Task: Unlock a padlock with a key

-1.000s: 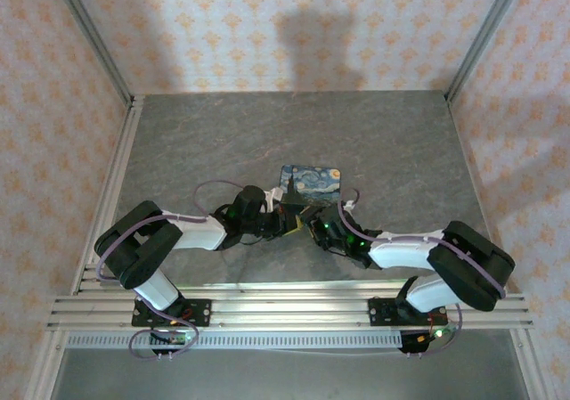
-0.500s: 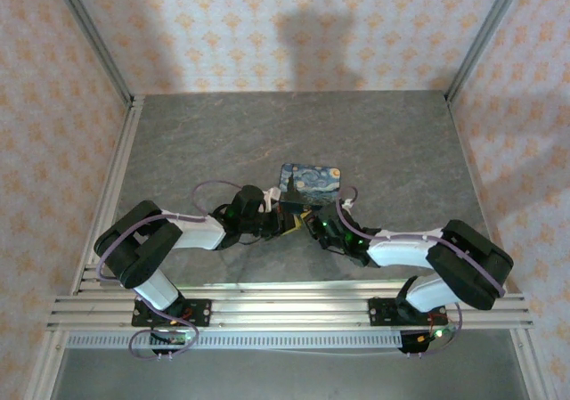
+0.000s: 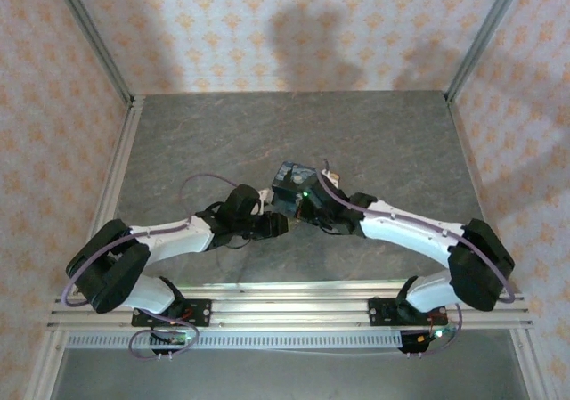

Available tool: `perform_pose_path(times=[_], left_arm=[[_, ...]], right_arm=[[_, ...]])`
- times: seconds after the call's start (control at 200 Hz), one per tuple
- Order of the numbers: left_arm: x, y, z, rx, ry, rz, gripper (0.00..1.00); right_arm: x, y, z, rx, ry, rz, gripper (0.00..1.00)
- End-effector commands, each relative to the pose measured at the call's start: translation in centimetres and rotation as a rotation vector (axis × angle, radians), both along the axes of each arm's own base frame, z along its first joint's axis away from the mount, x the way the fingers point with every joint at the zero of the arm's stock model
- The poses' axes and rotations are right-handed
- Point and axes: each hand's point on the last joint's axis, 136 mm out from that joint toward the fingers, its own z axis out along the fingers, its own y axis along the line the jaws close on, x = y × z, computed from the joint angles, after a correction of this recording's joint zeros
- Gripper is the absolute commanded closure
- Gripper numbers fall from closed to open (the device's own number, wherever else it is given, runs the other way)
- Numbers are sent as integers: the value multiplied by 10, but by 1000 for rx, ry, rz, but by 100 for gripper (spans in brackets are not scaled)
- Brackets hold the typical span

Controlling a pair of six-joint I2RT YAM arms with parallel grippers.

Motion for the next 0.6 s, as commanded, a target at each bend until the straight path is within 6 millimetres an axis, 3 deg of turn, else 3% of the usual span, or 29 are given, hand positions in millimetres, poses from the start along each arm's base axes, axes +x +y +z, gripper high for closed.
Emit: perform_pose_path(times=[0.0, 0.33, 0.596], left_arm=[[1, 19, -11, 101, -11, 15, 60], [14, 29, -17, 135, -22, 31, 60], [26, 17, -14, 96, -26, 17, 64]], right_arm=[[-26, -41, -26, -338, 95, 192, 100], [-20, -55, -27, -522, 15, 384, 100], [-9, -55, -27, -611, -110, 550, 100]])
